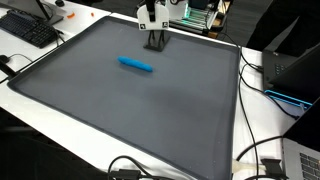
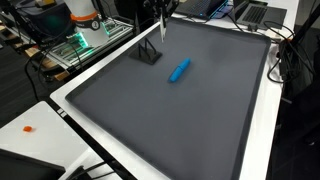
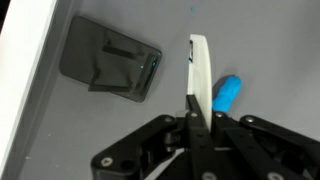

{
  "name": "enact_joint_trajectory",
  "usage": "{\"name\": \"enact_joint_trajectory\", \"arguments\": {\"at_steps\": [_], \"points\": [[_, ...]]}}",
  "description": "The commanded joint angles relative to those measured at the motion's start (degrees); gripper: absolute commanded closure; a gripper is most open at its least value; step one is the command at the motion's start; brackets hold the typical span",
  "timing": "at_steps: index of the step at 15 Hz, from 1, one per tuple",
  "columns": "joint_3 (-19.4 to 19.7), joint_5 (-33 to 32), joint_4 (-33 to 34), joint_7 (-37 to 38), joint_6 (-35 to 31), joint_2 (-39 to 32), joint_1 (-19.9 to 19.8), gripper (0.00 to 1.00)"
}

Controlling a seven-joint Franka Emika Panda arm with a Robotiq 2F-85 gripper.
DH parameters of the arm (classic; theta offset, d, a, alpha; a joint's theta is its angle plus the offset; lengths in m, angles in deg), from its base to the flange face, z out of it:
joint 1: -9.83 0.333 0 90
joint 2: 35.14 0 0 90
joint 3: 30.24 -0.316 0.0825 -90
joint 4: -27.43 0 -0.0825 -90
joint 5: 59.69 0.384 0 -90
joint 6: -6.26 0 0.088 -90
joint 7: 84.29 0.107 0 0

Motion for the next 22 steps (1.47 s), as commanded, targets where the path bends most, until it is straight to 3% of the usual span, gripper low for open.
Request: {"name": "enact_joint_trajectory", "arguments": {"at_steps": [1,12,22], "points": [[0.32,0.51,5.19,-10.17,5.83,-2.25,1.21,0.99],[-1.49,-8.07,17.3,-32.03,13.78,-11.33,3.26,0.99],[-0.99,-9.18,18.01,-32.23,13.04,-11.97,3.63,0.96]]}}
